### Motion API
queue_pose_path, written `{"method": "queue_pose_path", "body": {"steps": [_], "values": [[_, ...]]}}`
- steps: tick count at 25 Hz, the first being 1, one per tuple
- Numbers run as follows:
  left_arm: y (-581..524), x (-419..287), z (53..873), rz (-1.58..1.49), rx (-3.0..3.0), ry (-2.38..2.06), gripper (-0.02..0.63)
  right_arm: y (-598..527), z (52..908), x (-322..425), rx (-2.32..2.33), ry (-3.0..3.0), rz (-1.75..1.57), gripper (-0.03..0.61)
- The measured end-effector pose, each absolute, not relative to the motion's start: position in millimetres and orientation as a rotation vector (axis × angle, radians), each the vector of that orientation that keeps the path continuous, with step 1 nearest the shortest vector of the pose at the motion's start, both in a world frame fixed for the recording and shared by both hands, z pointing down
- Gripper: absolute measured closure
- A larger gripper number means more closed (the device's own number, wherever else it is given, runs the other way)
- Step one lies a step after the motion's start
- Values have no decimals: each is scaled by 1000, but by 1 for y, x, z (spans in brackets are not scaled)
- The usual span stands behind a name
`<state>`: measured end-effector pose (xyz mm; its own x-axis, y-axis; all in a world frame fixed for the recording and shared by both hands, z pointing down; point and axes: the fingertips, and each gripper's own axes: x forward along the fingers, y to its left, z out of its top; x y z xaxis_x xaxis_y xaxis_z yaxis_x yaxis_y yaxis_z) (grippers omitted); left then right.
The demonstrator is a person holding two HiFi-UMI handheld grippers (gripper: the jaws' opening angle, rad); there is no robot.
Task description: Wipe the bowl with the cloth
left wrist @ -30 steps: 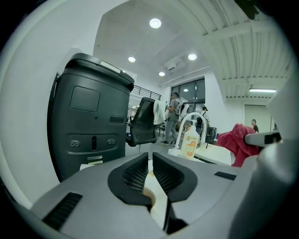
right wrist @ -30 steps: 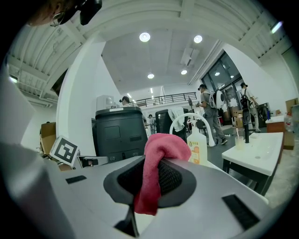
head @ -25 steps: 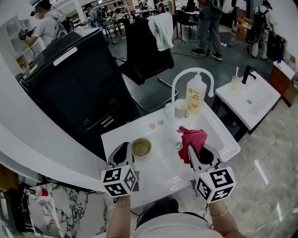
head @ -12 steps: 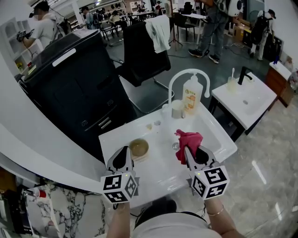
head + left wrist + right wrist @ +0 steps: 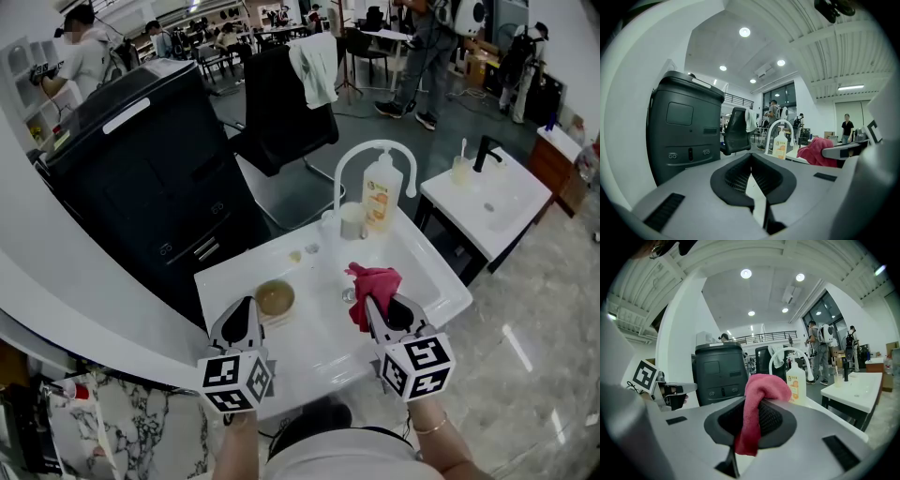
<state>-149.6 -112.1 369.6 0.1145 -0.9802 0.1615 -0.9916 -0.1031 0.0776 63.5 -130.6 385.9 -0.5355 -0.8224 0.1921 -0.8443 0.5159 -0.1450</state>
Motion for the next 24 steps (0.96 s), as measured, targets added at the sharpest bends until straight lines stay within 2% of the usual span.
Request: {"method": "queue_pose_path", "body": {"steps": [24], "values": [[-105, -146, 376, 96, 2200, -1941, 592, -124, 387, 58, 1407, -2662, 331, 518]]}}
